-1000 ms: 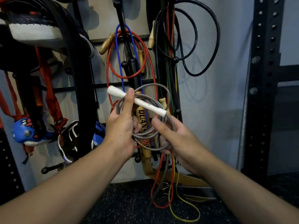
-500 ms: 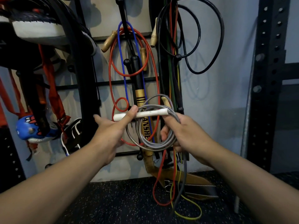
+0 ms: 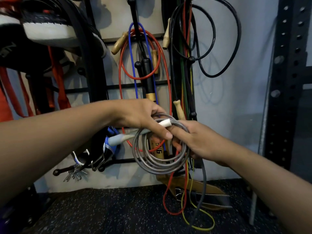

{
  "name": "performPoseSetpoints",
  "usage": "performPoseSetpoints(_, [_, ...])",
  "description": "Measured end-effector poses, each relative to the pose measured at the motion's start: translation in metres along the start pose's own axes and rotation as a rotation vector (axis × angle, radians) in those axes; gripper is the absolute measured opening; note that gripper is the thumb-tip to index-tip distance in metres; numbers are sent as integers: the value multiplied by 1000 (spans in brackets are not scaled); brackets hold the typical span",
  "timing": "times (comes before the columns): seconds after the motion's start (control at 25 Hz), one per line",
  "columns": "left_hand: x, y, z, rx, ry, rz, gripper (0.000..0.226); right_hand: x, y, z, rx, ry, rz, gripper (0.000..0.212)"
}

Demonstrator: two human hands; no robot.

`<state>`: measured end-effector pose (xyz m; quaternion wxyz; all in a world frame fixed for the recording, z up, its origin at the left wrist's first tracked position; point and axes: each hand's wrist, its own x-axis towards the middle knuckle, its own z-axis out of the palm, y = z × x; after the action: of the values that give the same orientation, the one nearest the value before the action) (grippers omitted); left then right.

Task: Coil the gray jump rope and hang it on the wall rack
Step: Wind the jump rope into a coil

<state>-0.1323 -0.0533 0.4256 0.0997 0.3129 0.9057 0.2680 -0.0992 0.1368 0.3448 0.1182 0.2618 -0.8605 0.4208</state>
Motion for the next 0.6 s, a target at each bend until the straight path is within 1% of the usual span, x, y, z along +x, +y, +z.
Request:
performPoseSetpoints(0.04, [-1,-4,4,-73,-25,-17,33,0,2,-1,-12,-3,-4,37])
performPoseSetpoints(0.08, [-2,-7,9,-87,-32,-20,35,0,4,-1,-32,-6,-14,35])
performPoseSetpoints(0.12, [-2,-8,13,-39,-24,-17,39,-1,6,-2,-57,-9,-28,34])
performPoseSetpoints(0.2, [-3,-8,18,168,0,26,41,-3,9,-2,-94,-12,-62,33])
performPoseSetpoints(0.24, [-3,-8,18,264,9,57,40,-5,10,-7,-72,-4,-58,30])
performPoseSetpoints(0.32, [-7,-10,12,419,28,99,36,-11,13,-22,64,-11,10,21])
performPoseSetpoints(0.36, [-10,-13,7,466,54,107,34,-15,15,-31,121,-26,44,19])
performPoseSetpoints(0.4, [-13,-17,2,458,95,111,33,-19,18,-39,140,-23,67,19])
performPoseSetpoints(0.44, [-15,-22,-1,370,150,112,34,-22,22,-46,139,2,82,22])
performPoseSetpoints(0.48, [-18,-27,-2,197,213,116,35,-23,25,-50,135,39,94,28])
performPoseSetpoints(0.56, [-17,-33,4,-248,337,172,30,-24,27,-48,170,117,121,41])
performPoseSetpoints(0.6, [-13,-35,9,-445,396,218,26,-22,26,-44,219,135,125,45])
